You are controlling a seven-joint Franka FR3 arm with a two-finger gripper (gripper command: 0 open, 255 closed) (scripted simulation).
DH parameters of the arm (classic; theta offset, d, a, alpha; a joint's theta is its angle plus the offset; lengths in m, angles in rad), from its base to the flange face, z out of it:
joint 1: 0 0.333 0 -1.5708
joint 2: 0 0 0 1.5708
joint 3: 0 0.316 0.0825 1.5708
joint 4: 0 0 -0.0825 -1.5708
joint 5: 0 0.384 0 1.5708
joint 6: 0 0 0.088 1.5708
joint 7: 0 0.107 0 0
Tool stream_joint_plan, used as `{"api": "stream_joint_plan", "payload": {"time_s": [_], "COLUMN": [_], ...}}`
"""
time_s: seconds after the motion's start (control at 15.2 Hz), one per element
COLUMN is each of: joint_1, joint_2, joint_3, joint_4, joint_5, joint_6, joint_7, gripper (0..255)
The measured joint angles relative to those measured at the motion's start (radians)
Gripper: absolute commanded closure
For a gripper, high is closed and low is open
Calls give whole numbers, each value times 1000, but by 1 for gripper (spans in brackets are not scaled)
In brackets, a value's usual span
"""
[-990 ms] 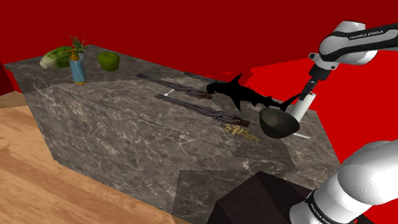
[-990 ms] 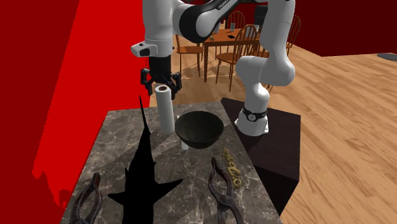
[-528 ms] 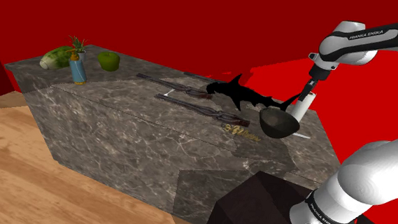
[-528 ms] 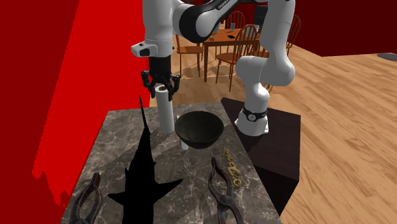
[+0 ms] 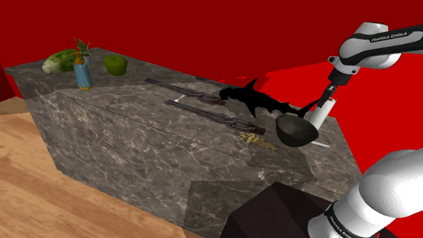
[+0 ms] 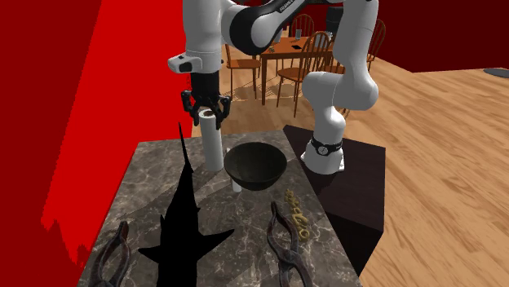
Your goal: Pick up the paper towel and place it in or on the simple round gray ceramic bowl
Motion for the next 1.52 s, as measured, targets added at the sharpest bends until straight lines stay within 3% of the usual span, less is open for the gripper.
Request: {"api": "stream_joint_plan", "payload": {"time_s": [1.52], "joint_1": [7], "joint_2": [-49], "joint_3": [63], "joint_4": [251], "joint_5": [20], "joint_6": [-299], "joint_7": [0], "gripper": [255]}}
